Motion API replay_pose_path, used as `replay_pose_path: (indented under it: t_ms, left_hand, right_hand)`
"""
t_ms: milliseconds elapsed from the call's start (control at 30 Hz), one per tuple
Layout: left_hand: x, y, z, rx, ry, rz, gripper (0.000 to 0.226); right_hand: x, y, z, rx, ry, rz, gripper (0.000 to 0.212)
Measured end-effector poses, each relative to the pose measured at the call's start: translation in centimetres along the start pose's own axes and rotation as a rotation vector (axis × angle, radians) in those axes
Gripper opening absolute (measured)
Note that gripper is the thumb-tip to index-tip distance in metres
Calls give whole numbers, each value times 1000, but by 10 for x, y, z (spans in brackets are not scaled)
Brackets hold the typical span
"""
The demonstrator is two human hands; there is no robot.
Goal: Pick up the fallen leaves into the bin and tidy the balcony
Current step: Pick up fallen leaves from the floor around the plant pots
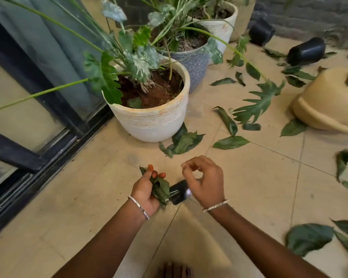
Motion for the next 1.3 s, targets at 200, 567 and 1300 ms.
replay_pose_path:
  t_ms: [200,567,1300]
  left_hand:
    - [-3,16,16,-5,-13,-1,33]
    - [-17,36,13,28,-31,-10,26]
    - [-10,38,-6,-1,114,7,31]
  right_hand:
    - [-97,85,50,515,-586,146,48]
    - [-114,97,75,419,-834,-99,17]
    - [-60,41,44,203,-107,123,4]
Point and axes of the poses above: each hand's wrist, its own y-axis towards the middle knuckle, its own z-axis out of the palm, x = y × z, the point moved 8 cm from there along y, towards the middle knuckle, and after that the axes turned 5 degrees about x, right-handed, at the moved point
